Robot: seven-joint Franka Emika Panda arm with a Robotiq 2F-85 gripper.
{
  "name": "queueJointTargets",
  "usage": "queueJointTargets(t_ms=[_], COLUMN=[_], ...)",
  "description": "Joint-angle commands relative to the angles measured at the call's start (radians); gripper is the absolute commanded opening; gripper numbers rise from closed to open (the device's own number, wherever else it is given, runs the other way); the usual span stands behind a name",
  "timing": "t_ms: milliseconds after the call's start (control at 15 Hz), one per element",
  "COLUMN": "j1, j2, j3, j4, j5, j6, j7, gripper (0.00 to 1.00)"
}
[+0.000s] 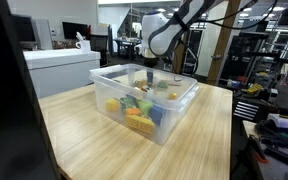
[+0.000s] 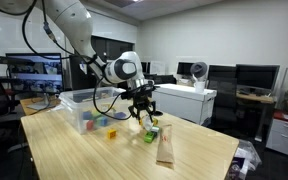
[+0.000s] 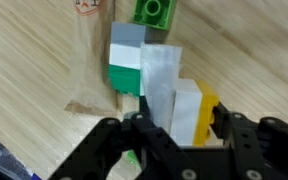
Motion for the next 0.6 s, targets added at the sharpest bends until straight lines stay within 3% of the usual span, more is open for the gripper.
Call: queueJointTargets(t_ms=[0, 267, 533], j1=[-0.003, -0.014, -0.011], j2=[-0.067, -0.143, -0.288], j3=[0.022, 0.07, 0.155], j4=[0.005, 0.029, -0.018], j5=[-0.003, 0.053, 0.171], j6=[-0.1, -0.166, -0.135], j7=[-0.001, -0.031, -0.105], gripper=[0.33, 0.33, 0.33])
